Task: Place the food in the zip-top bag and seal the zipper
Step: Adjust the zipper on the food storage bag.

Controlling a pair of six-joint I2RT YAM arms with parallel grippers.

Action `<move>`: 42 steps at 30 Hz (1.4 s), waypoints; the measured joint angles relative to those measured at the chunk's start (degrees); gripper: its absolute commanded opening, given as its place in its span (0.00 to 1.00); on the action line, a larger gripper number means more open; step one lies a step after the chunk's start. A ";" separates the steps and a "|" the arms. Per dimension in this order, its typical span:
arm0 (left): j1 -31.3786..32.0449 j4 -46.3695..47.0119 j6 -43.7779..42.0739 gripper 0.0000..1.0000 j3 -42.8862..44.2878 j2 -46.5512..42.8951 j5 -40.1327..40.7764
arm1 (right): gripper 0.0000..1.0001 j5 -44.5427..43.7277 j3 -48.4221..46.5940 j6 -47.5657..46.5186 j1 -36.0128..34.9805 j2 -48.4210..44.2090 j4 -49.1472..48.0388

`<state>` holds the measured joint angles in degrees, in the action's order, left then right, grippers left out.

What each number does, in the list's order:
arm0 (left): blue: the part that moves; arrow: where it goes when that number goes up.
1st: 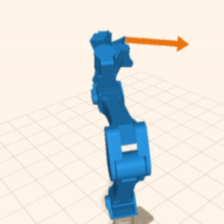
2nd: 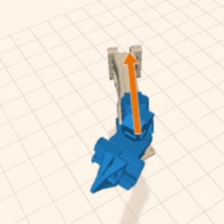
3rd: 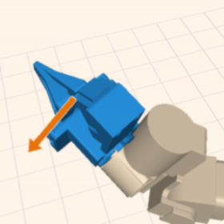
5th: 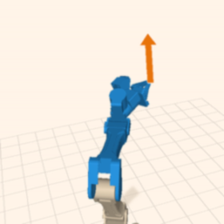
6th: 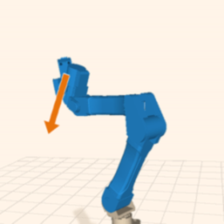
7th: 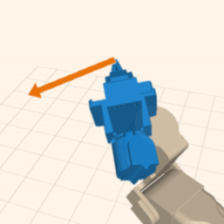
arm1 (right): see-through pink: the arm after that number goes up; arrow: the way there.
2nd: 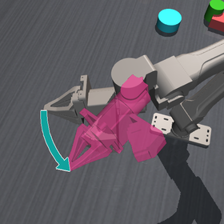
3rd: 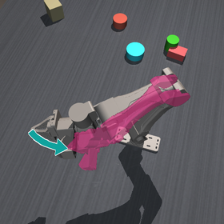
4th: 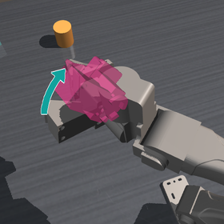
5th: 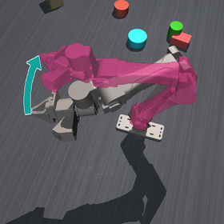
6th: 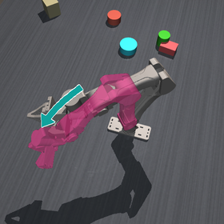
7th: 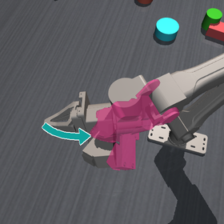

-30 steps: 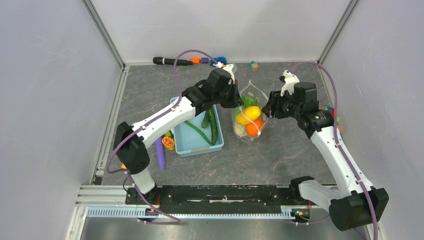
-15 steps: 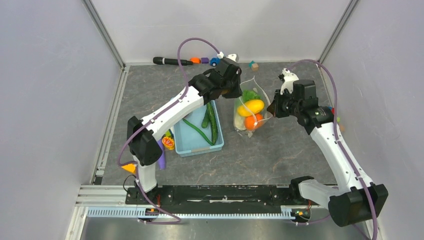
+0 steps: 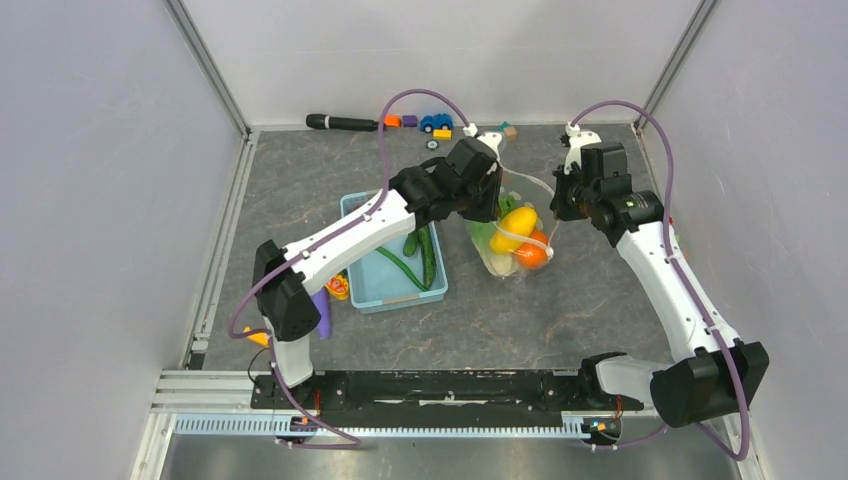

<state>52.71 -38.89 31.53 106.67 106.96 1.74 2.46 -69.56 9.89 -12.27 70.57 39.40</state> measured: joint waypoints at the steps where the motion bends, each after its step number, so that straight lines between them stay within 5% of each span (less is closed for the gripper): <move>1: -0.15 -0.07 -0.26 0.02 -0.50 -0.61 0.46 | 0.00 -1.42 -0.31 -0.44 0.02 0.00 0.87; 7: -1.40 -0.59 -1.44 0.02 -3.52 -6.19 2.38 | 0.00 -5.38 -1.29 -2.32 0.04 -1.31 6.16; 14: -1.46 -0.72 -1.90 0.02 -4.70 -11.50 1.07 | 0.00 0.90 -1.75 -4.11 0.00 -6.51 7.93; 24: -2.73 -0.31 -1.84 0.04 -3.41 -2.78 -2.56 | 0.01 6.16 1.53 -4.39 0.02 -6.73 7.87; 29: -3.63 -1.55 -1.84 0.23 -2.64 1.16 -2.29 | 0.00 6.56 1.77 -3.21 0.02 -4.50 6.51; 33: -3.74 -1.57 -2.21 0.62 -1.77 1.20 -1.99 | 0.00 6.58 1.77 -2.10 0.02 -3.34 4.79; 39: -3.72 -0.87 -4.87 0.98 -3.10 -0.15 -1.27 | 0.00 7.04 1.77 -0.81 0.02 -3.21 3.28; 42: -3.76 0.09 -7.19 1.00 -6.47 -3.41 -2.29 | 0.00 7.89 1.77 -0.48 0.02 -3.21 3.04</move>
<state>48.95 -38.81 24.34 100.20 103.55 -0.56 10.35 -67.79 9.41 -12.25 67.35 42.44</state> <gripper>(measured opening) 0.980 0.010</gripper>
